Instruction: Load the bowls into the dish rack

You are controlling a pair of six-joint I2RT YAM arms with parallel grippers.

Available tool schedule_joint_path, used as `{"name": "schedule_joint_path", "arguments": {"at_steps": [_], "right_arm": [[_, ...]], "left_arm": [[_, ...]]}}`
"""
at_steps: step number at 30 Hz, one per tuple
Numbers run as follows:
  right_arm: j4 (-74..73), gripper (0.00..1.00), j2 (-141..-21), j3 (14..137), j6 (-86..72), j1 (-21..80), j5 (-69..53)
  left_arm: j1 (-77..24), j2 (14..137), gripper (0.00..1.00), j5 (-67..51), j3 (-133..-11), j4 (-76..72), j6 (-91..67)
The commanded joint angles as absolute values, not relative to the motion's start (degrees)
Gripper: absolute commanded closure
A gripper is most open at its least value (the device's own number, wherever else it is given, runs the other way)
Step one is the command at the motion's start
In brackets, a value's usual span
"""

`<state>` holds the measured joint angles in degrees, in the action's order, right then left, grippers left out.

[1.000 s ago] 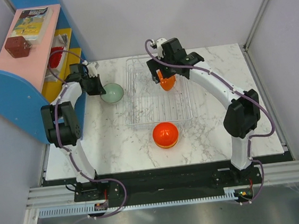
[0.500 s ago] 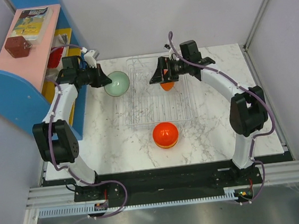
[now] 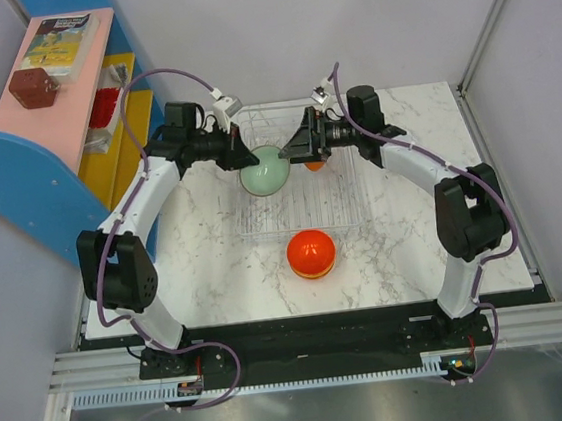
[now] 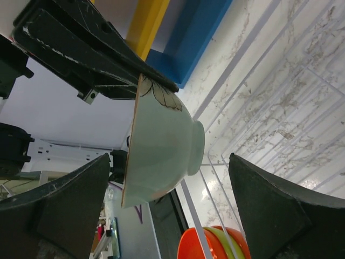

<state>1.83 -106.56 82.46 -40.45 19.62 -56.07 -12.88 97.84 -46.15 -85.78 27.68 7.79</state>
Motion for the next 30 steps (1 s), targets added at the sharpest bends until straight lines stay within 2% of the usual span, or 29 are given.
{"name": "schedule_joint_path", "arguments": {"at_steps": [1,13,30], "right_arm": [[13.4,0.02,-104.5,79.1,-47.8,19.2,-60.0],[22.6,0.03,-106.0,76.2,-54.7,19.3,-62.8],[24.0,0.08,-105.9,75.3,-56.9,21.4,-66.3]], "left_arm": [[-14.1,95.4,0.98,-50.0,-90.3,25.8,8.9],[-15.4,96.9,0.98,-49.4,-92.9,25.8,9.1],[-16.5,98.0,0.98,-48.2,-93.0,24.9,10.6]]}}
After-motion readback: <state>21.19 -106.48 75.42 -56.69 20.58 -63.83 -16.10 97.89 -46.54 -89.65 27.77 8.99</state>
